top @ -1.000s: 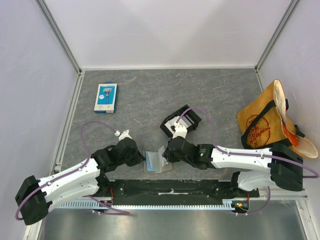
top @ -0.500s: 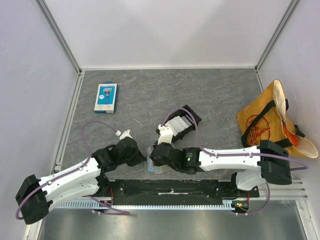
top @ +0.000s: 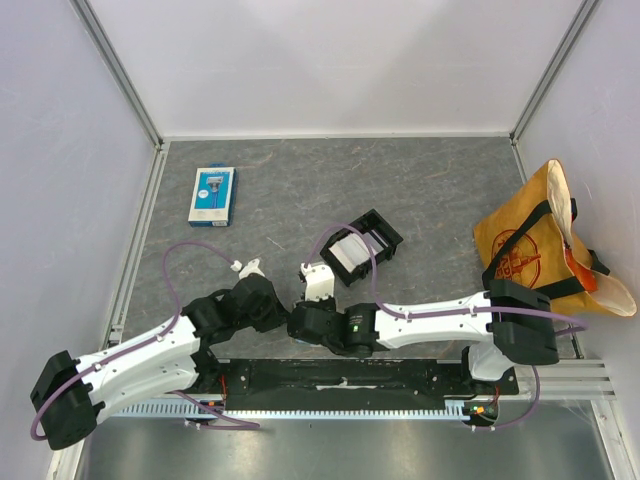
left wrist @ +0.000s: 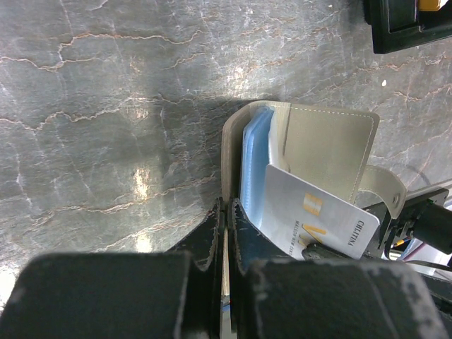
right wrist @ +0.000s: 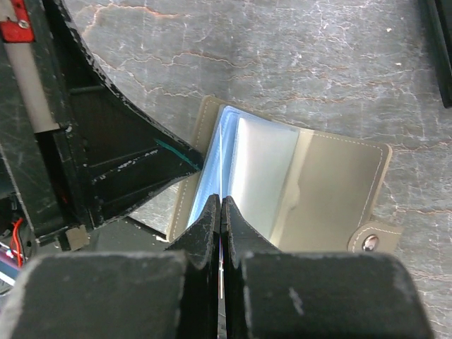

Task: Put the credit cards into the card holder
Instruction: Open the card holder at the center of the board.

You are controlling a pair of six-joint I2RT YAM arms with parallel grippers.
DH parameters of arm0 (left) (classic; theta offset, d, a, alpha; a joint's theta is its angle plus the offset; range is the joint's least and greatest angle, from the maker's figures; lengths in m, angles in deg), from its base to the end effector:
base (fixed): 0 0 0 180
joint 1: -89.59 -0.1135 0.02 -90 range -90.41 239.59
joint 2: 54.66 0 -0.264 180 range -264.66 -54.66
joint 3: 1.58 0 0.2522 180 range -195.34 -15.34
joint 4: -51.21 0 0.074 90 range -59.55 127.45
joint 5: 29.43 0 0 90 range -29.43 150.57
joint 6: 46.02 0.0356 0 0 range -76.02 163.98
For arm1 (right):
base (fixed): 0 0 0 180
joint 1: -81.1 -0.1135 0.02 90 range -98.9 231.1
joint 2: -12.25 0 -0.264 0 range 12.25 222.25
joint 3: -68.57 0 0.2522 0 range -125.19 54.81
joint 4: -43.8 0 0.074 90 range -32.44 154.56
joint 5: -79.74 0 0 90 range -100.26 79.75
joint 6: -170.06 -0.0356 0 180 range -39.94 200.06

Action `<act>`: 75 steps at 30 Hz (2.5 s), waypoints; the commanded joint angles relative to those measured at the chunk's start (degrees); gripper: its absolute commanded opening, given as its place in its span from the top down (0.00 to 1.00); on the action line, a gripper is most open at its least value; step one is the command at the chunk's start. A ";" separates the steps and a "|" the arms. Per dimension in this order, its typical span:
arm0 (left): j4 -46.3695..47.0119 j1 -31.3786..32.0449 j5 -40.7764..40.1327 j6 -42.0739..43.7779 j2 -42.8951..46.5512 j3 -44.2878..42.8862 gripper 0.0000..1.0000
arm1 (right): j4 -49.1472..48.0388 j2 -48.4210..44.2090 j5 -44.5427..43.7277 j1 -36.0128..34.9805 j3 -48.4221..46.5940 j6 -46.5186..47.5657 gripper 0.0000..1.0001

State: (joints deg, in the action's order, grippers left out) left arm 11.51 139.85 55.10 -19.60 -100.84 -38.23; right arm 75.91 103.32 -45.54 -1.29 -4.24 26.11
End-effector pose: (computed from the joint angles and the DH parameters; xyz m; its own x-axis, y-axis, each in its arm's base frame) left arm 0.1032 -0.1189 0.1793 -0.8653 -0.3537 -0.3552 -0.1107 0.8260 -0.5527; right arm 0.0641 0.3245 0.2191 -0.6748 -0.0666 -0.7350 -0.3650 0.8957 0.2539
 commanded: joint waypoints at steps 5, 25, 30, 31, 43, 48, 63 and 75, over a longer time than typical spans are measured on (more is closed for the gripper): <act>1.59 0.10 -0.67 -0.15 0.29 -1.80 0.98 | 5.73 -0.01 -6.45 -0.40 -1.25 -2.11 1.00; 9.32 0.10 -1.91 -1.47 -8.31 5.32 0.98 | -30.37 -16.53 21.83 13.21 30.21 -7.57 1.00; 10.64 0.10 -2.08 -1.12 -9.72 5.93 0.98 | -36.27 -17.59 25.70 15.94 33.99 -9.06 1.00; 10.99 0.01 -2.08 -1.12 -9.81 6.02 0.98 | -37.41 -17.33 26.32 16.12 34.43 -9.32 1.00; 11.61 0.01 -1.99 -0.68 -11.04 6.11 0.98 | -38.83 -16.71 26.41 19.11 36.81 -9.68 1.00; 11.43 0.10 -2.00 -0.33 -10.96 5.85 0.98 | -37.07 -17.94 25.53 19.20 37.25 -9.33 1.00; 11.78 0.10 -1.64 0.11 -11.31 5.76 0.98 | -39.70 -12.24 27.64 19.20 37.34 -9.85 1.00; 12.92 0.10 -1.03 0.03 -12.80 5.67 0.98 | -45.15 -8.54 29.93 19.28 38.30 -11.17 1.00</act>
State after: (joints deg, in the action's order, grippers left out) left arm 25.50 139.85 54.84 -19.86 -112.22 -33.05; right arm 32.26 93.46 -16.28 17.97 32.92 15.55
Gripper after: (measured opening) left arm 0.032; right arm 0.007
